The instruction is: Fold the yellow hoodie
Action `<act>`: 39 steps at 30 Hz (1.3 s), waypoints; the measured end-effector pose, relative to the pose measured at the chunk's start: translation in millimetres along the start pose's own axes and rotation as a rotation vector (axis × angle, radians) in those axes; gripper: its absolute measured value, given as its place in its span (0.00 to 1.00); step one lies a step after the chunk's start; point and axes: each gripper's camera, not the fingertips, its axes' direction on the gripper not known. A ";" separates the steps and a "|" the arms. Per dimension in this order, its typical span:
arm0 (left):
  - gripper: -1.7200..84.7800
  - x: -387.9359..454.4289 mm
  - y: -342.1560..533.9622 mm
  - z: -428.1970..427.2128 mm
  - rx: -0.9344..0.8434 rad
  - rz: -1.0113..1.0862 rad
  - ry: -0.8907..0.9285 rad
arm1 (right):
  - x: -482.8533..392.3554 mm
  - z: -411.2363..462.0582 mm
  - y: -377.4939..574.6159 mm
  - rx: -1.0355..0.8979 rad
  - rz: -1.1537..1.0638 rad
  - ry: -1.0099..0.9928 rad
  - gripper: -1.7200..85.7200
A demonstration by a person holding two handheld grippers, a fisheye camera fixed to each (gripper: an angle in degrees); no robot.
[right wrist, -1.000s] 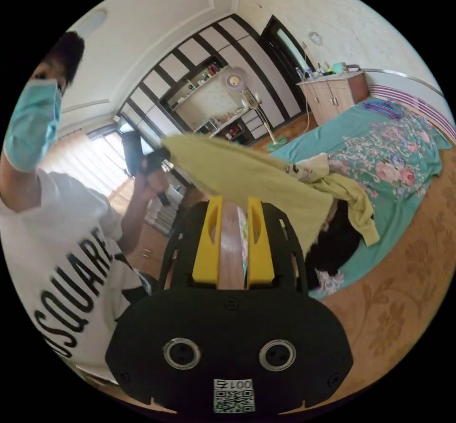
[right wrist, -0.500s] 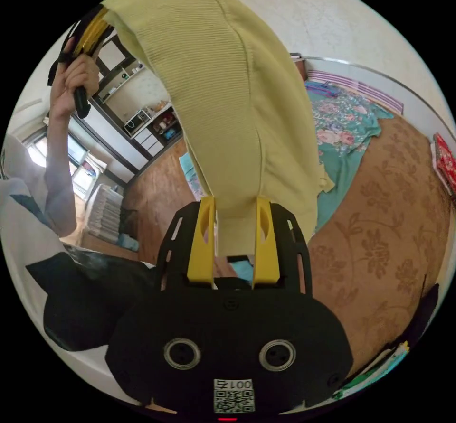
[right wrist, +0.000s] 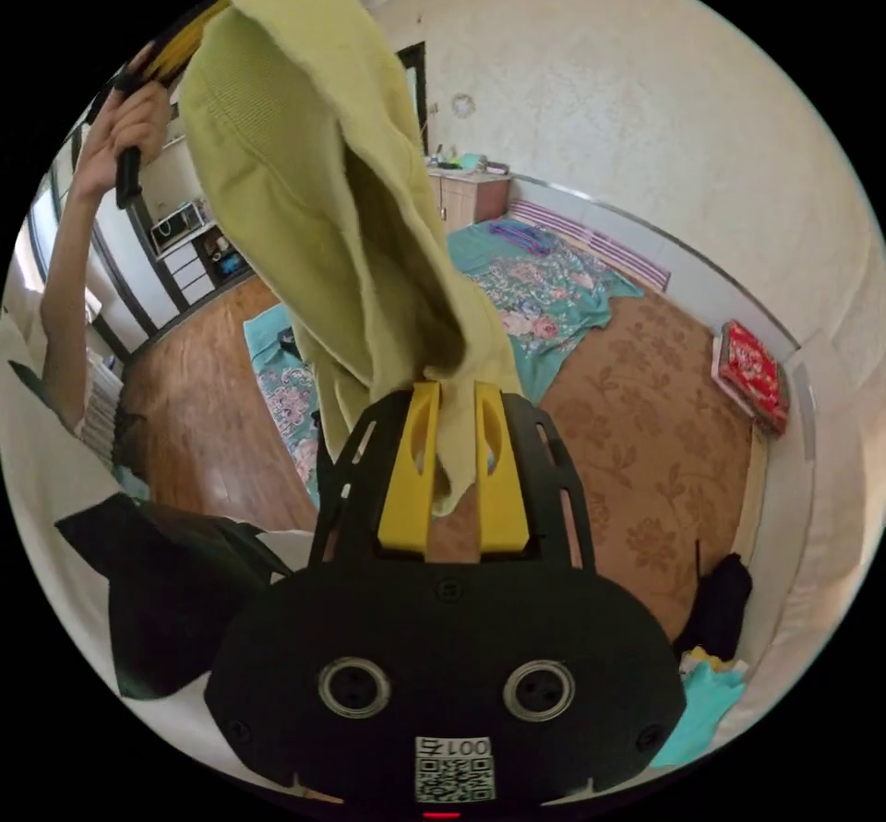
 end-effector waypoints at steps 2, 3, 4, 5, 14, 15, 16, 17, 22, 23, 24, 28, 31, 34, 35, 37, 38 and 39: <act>0.01 -2.3 -9.4 3.5 -0.001 0.015 0.041 | 3.4 -3.3 -0.7 -0.015 -0.028 0.016 0.11; 0.01 -3.8 -15.5 5.6 -0.001 0.026 0.068 | 6.8 -4.7 -1.9 -0.013 -0.049 0.024 0.10; 0.01 -4.8 -18.5 6.5 0.002 0.027 0.078 | 10.7 -5.6 -2.5 -0.005 -0.073 0.031 0.09; 0.01 -7.2 -23.6 7.2 0.015 0.021 0.081 | 12.7 -6.2 -2.5 -0.004 -0.088 0.028 0.08; 0.01 -42.9 -46.2 13.2 -0.062 -0.152 -0.154 | 110.1 -127.0 30.1 0.256 0.131 0.243 0.04; 0.01 -41.5 -51.5 27.8 -0.133 -0.147 -0.226 | 125.5 -150.9 35.6 0.321 0.178 0.220 0.04; 0.01 -40.6 -54.1 36.5 -0.166 -0.142 -0.259 | 137.5 -174.8 40.1 0.378 0.201 0.199 0.04; 0.01 -40.2 -58.9 55.7 -0.219 -0.147 -0.310 | 141.6 -186.5 42.2 0.400 0.202 0.199 0.04; 0.02 -44.8 -67.8 137.5 -0.266 -0.268 -0.288 | 147.2 -292.6 73.3 0.596 0.112 0.187 0.04; 0.03 -45.0 -68.9 154.9 -0.234 -0.321 -0.269 | 146.9 -301.9 76.8 0.609 0.103 0.182 0.04; 0.04 -43.8 -71.1 171.8 -0.191 -0.372 -0.240 | 145.1 -317.7 82.4 0.621 0.079 0.183 0.04; 0.11 -26.6 -93.0 229.4 -0.146 -0.426 -0.201 | 134.3 -343.4 91.3 0.609 0.004 0.332 0.04; 0.16 1.6 -128.0 278.8 -0.183 -0.355 -0.244 | 135.9 -345.3 93.5 0.594 -0.007 0.393 0.04; 0.19 27.6 -166.2 315.0 -0.150 -0.305 -0.252 | 145.6 -340.4 94.9 0.584 0.032 0.434 0.04; 0.19 35.2 -180.0 324.5 -0.113 -0.305 -0.246 | 147.6 -339.3 95.3 0.582 0.040 0.441 0.04; 0.19 43.5 -198.6 337.7 -0.093 -0.316 -0.270 | 153.7 -335.9 98.4 0.580 0.058 0.470 0.04; 0.18 46.2 -207.9 345.7 -0.104 -0.331 -0.330 | 155.2 -337.0 100.1 0.583 0.062 0.475 0.04; 0.17 46.8 -214.7 353.5 -0.129 -0.347 -0.402 | 158.7 -342.0 104.7 0.602 0.073 0.485 0.04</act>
